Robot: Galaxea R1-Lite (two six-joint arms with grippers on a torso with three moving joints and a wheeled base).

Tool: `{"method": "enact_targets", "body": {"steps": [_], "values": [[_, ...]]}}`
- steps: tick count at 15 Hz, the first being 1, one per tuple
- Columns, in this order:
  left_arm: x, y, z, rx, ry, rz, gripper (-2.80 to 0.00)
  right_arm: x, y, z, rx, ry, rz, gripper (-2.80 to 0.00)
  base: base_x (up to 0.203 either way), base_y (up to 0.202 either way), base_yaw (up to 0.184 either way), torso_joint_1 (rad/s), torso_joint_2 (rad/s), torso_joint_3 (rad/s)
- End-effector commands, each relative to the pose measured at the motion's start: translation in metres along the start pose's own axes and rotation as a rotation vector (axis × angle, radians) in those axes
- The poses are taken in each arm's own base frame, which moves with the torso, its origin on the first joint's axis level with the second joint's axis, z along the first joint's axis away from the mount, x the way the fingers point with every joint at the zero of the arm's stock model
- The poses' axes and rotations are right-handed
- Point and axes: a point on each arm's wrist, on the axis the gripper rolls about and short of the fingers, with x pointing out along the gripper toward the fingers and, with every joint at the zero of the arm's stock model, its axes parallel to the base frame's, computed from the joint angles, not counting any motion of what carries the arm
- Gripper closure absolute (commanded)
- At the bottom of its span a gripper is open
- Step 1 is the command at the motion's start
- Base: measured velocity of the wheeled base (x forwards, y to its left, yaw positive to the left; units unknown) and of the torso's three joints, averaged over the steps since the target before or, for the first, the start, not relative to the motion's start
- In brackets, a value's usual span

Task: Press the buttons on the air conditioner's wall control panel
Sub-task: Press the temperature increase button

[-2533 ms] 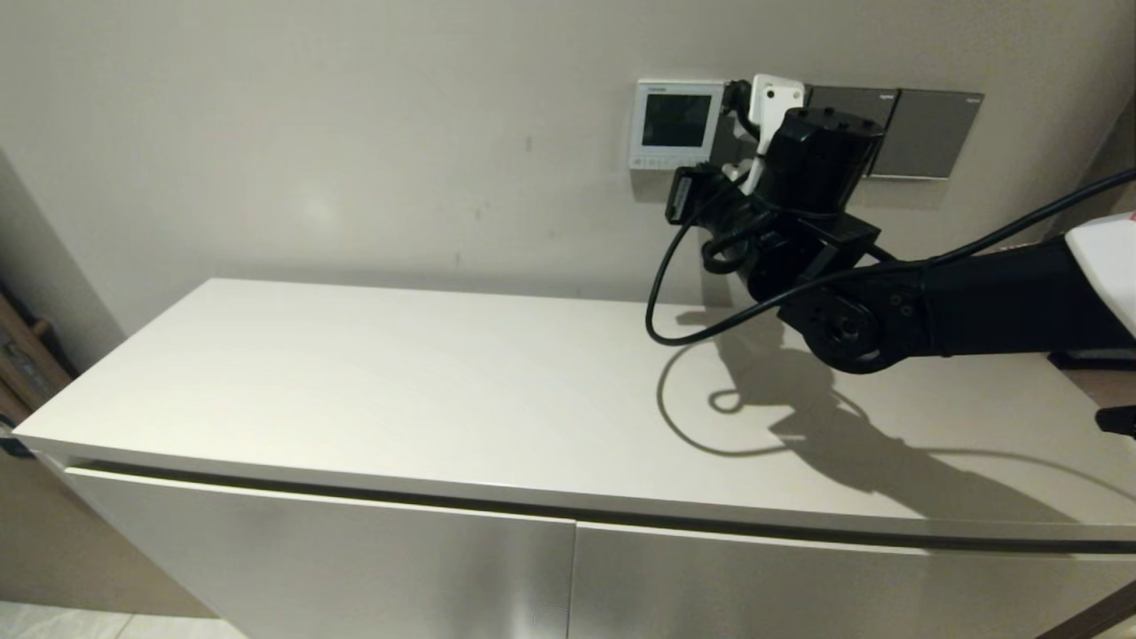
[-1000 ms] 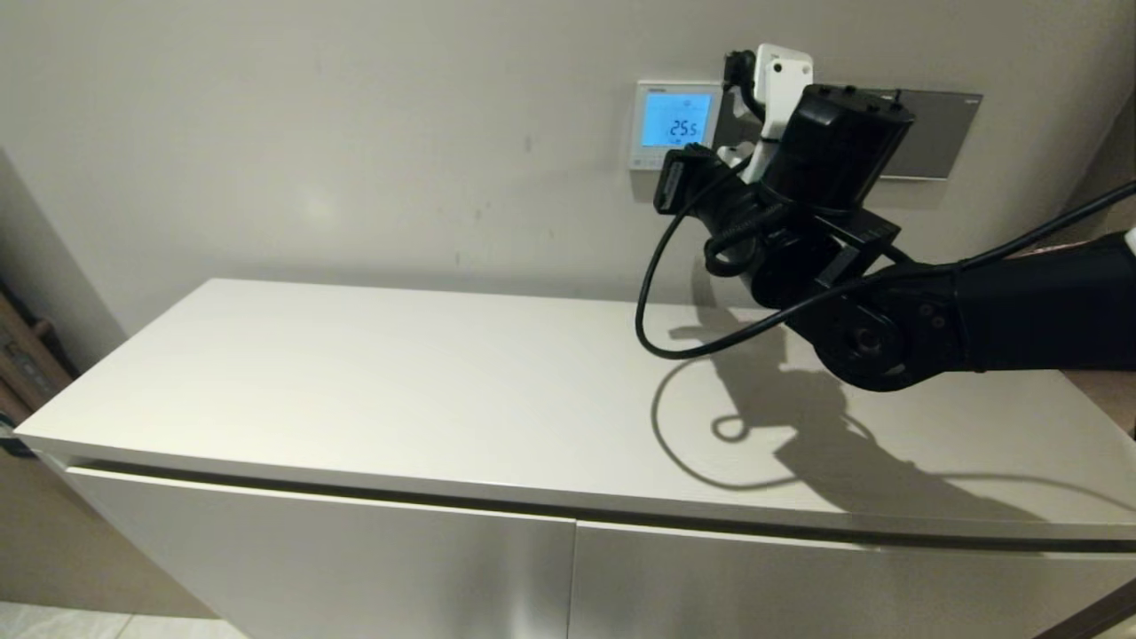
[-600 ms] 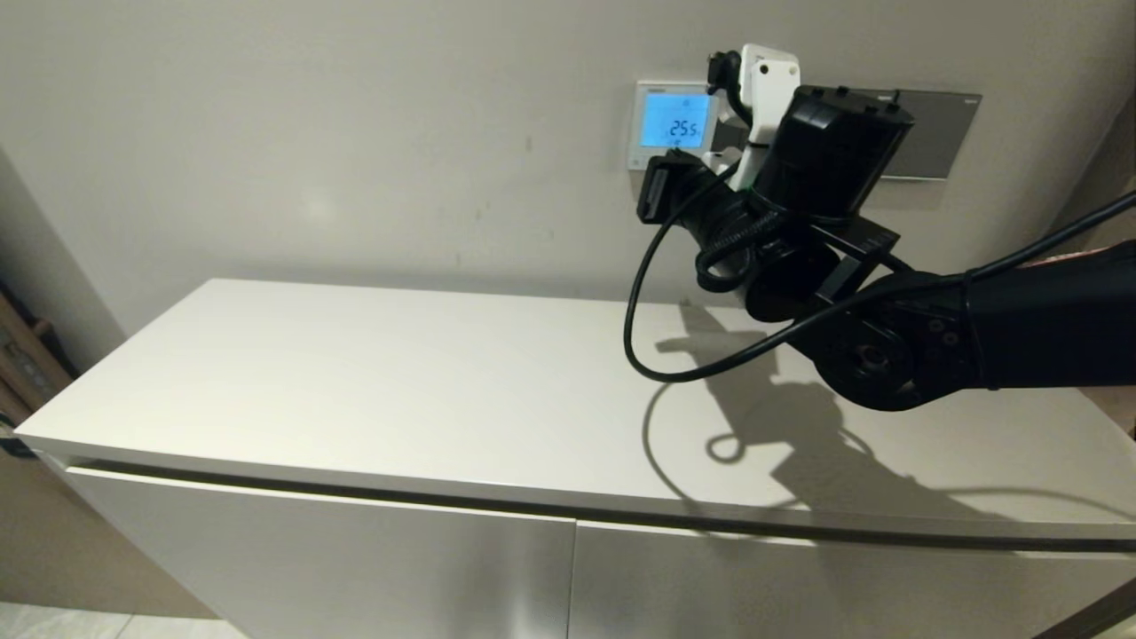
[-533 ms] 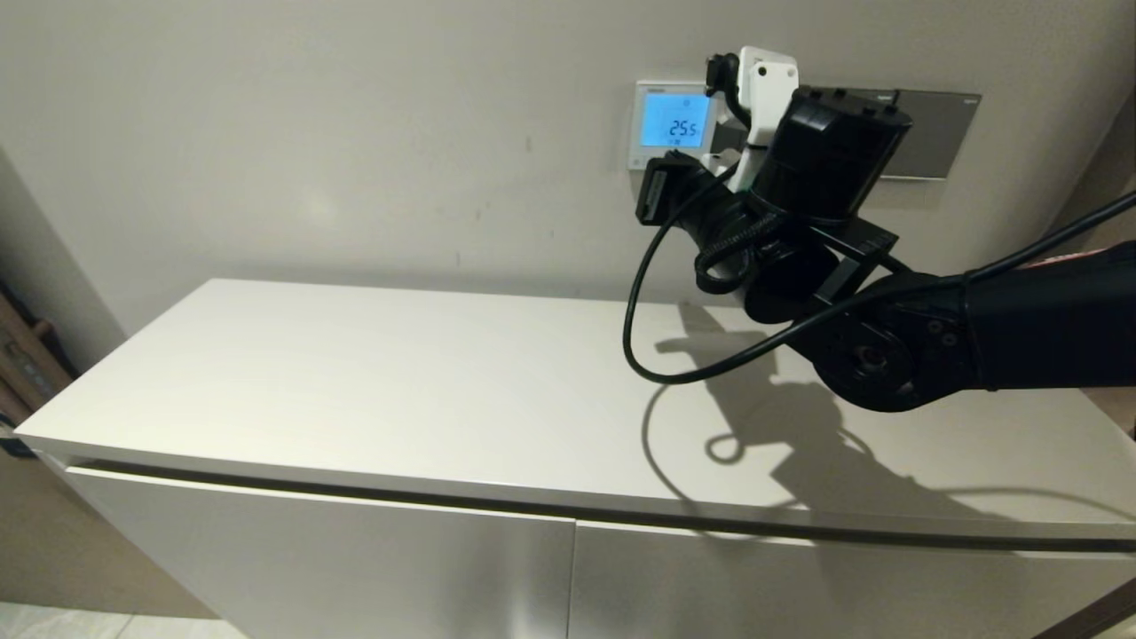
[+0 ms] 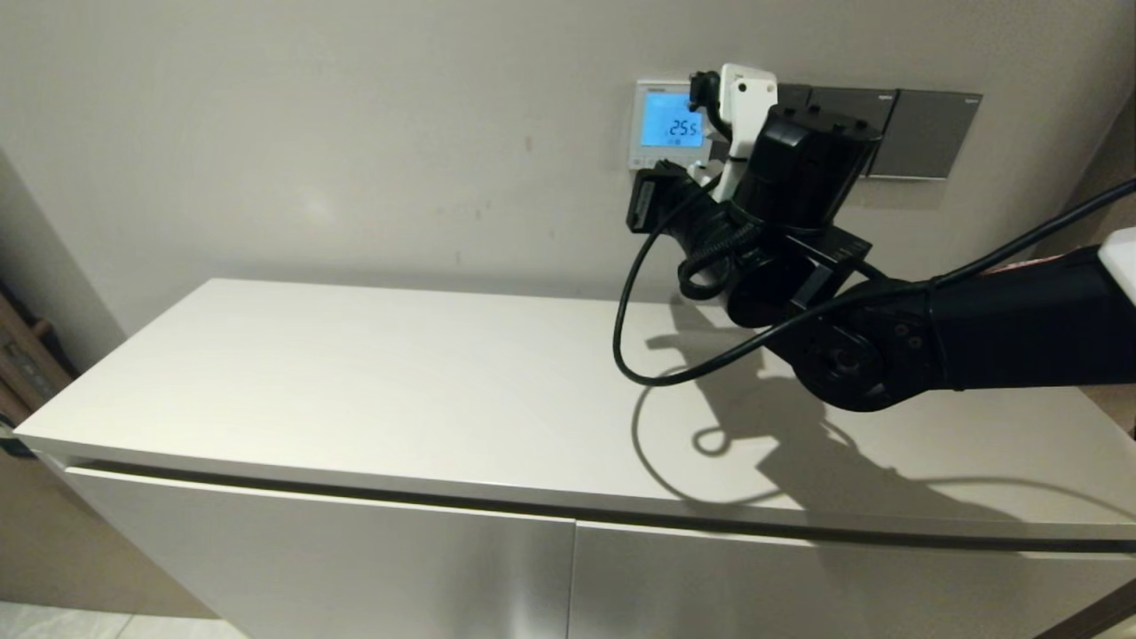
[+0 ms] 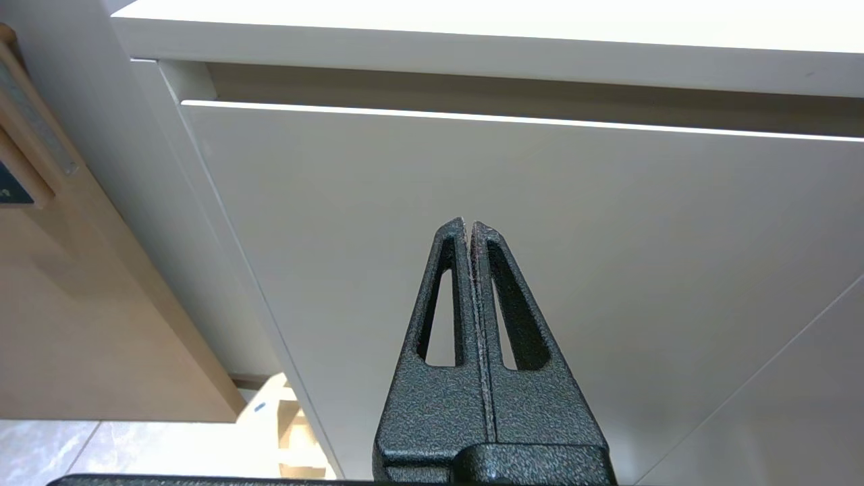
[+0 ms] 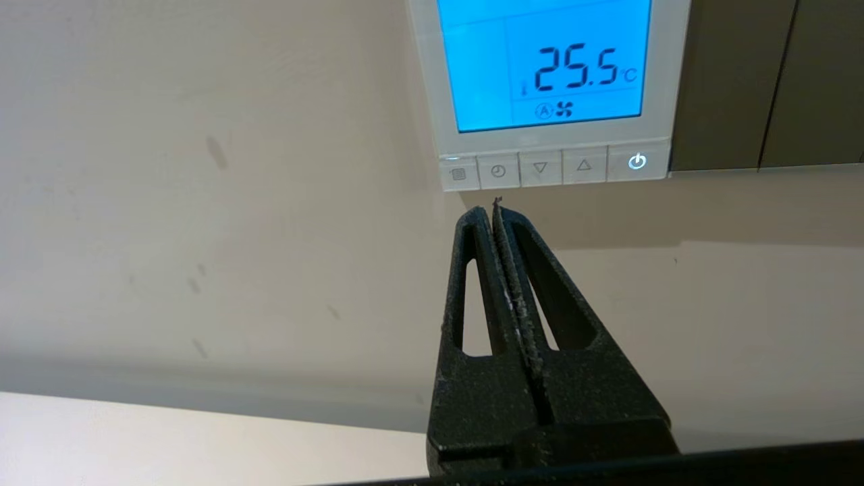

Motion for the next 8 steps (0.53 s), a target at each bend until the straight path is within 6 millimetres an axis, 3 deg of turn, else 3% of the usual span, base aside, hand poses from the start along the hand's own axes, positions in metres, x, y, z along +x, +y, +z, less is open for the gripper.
{"method": "enact_targets", "body": {"steps": [1,8], "values": [[0.0,0.0,-0.0001,0.0,0.001,0.0,0.0,0.0009,0.0009,-0.0033,-0.002,0.003,-0.003,0.0,0.0,0.0,0.0,0.0,0.0,0.0],[0.0,0.0,0.0,0.0,0.001,0.0,0.0,0.0046,0.0012,-0.0094,-0.007,0.012,-0.005,0.0,0.0,0.0,0.0,0.0,0.0,0.0]]}}
